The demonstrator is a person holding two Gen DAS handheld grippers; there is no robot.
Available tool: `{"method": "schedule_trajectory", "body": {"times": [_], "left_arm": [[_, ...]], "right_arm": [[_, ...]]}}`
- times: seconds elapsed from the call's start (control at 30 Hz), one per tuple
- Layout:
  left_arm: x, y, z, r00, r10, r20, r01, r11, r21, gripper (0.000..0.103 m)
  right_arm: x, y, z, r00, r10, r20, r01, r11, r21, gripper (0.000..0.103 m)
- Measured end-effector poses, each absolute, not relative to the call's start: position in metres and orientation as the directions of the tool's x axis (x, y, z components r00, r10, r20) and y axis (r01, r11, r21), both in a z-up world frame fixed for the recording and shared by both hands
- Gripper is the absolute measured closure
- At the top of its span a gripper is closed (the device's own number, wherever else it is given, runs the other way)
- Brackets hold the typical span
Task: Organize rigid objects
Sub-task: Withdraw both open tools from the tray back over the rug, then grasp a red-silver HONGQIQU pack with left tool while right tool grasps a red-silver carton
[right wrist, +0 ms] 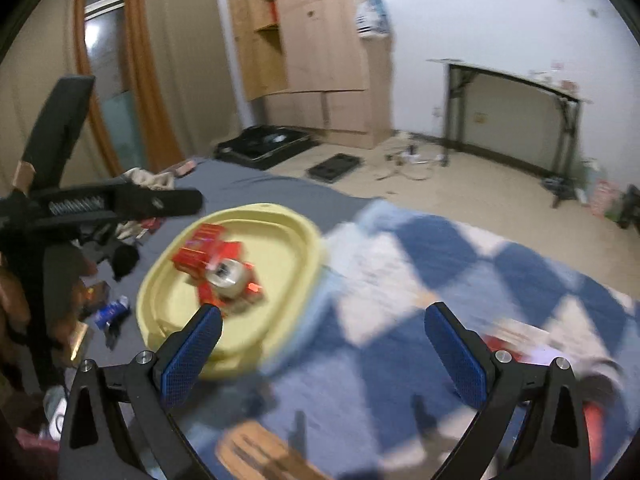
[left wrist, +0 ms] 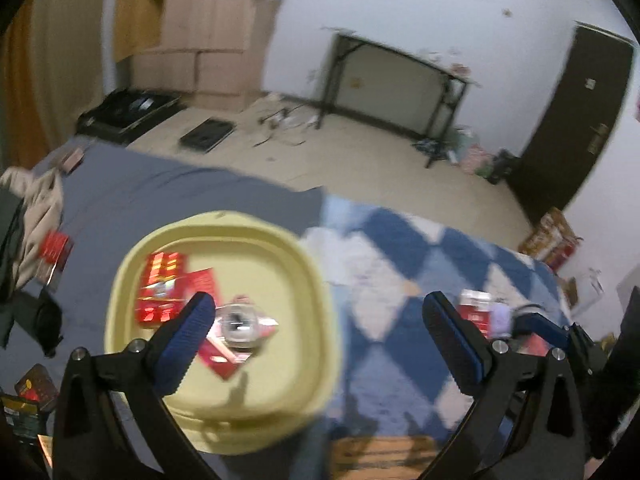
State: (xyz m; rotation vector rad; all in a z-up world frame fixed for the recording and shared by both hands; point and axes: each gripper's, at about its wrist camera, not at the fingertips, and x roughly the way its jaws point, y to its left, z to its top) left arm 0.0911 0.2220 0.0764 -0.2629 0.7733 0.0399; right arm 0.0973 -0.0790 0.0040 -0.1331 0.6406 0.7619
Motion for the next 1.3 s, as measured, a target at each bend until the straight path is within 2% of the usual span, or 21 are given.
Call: {"method": "schedule_trajectory", "body": {"times": [0.13,0.27,0.4,0.53,0.63,0.83,0.97,1.3], "left_arm": [[0.078,0.182,0.095,0.748,-0.155,-0.645,-0.053,0.955,-0.291,0.0],[0.064,0.14,0.095,0.756,-0.122,-0.643,-0.021,0.977,-0.21,0.0],[0.058,0.118,0.076,0.717,-0.117,-0.687,-0.03,0.98,-0.198,0.0],[0.072,0.109,0.051,0.669,-0.034,-0.742,-0.063,0.993,-0.102,0.0],[0.076,0.114,0.041,0.655,-0.062,-0.753,-0.071,0.987,-0.143,0.0],[0.097,0.115,0.025,0.626,-0.106,-0.773,-0.071,0.979,-0.192,0.0],[0.107,0.11,0.024,0.622,-0.111,-0.775,-0.036,0.985,-0.17,0.0],[0.116,0.117,0.02,0.614,-0.088,-0.784,-0.061,0.986,-0.158,0.0]], "right_arm": [[0.084,-0.154,0.013,0.615,0.519,-0.594,-0.604,0.794,0.069,0.0],[0.08,-0.209,0.022,0.629,0.481,-0.61,-0.565,0.823,0.066,0.0],[0.072,-0.249,0.038,0.653,0.427,-0.625,-0.532,0.847,0.023,0.0],[0.066,-0.286,0.03,0.655,0.411,-0.634,-0.516,0.856,0.021,0.0],[0.07,-0.294,0.014,0.659,0.317,-0.682,-0.474,0.879,-0.05,0.0],[0.073,-0.279,0.006,0.594,0.372,-0.714,-0.535,0.845,-0.005,0.0],[0.078,-0.271,0.003,0.552,0.407,-0.728,-0.562,0.826,0.035,0.0],[0.103,-0.263,-0.016,0.488,0.474,-0.733,-0.583,0.802,0.131,0.0]]}}
